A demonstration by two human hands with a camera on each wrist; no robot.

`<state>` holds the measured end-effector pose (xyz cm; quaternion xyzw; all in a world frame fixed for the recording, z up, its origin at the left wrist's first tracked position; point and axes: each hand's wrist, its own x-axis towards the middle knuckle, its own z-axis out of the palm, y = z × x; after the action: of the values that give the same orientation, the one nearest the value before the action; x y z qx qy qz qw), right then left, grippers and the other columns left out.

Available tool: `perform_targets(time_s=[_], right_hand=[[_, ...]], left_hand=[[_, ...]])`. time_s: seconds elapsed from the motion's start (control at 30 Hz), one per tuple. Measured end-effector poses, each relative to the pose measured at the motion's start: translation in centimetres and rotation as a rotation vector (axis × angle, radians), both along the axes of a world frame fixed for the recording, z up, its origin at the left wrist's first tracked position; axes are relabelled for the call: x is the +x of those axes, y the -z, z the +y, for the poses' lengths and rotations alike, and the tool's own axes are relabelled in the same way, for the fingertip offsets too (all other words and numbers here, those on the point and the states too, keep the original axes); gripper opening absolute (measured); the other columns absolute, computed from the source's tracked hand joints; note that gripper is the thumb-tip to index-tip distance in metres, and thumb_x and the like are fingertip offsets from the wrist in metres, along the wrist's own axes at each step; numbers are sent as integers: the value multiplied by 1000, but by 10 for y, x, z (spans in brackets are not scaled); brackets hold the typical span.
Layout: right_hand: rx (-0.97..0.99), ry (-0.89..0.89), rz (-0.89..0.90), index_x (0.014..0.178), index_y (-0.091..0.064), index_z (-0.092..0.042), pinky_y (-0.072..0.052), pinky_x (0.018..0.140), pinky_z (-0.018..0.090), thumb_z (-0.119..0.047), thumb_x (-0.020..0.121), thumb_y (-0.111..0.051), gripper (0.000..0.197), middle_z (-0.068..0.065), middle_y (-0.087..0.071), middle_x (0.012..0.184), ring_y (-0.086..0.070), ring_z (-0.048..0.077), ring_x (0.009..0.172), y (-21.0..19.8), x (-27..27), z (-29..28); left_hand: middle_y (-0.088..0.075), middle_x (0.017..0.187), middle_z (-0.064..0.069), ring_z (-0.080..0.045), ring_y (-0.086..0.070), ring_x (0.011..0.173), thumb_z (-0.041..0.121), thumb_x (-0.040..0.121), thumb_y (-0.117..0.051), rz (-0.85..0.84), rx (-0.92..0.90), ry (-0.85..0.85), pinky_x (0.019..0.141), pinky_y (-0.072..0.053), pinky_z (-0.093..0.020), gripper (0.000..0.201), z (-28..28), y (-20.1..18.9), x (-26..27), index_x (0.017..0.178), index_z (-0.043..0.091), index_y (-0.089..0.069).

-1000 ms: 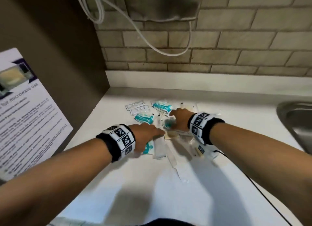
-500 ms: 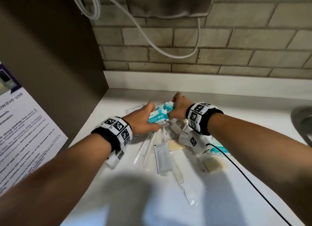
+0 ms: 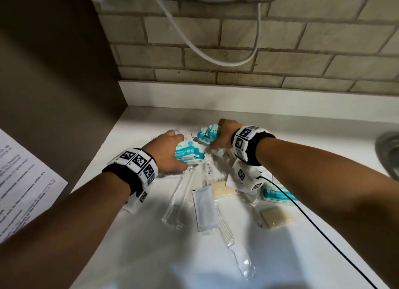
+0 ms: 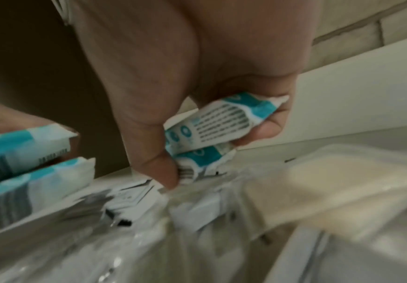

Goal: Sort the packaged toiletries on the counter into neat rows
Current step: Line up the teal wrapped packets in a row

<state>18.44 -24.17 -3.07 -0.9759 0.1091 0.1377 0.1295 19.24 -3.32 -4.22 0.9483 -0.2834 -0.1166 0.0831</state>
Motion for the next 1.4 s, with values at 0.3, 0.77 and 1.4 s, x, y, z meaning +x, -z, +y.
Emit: perform_targets(time_s=[0.3, 0.77, 1.4], right_hand=[[38, -53, 133, 140, -33, -9, -45, 86, 30, -37, 74, -77, 85, 10, -54, 132, -55, 28, 114, -27, -87, -49], [-156, -76, 145, 112, -52, -17, -49, 72, 28, -21, 68, -81, 53, 0, -63, 98, -58, 19, 85, -6, -176, -73], [175, -374, -105, 100, -63, -18, -54, 71, 27, -28, 65, -83, 42, 1, -71, 100, -66, 19, 85, -61, -68, 79]], left_hand=[[-62, 92, 11, -9, -61, 78, 50, 75, -73, 84, -181, 103, 65, -51, -27, 39, -36, -33, -40, 99, 30, -50], [-65, 103, 11, -11, -60, 87, 55, 69, -73, 5, -126, 79, 76, -55, -35, 43, -28, -36, -107, 100, 38, -48], [-60, 109, 4, -20, -52, 99, 38, 72, -76, -246, 2, -244, 90, -43, -33, 44, 123, -33, -81, 108, 27, -53]])
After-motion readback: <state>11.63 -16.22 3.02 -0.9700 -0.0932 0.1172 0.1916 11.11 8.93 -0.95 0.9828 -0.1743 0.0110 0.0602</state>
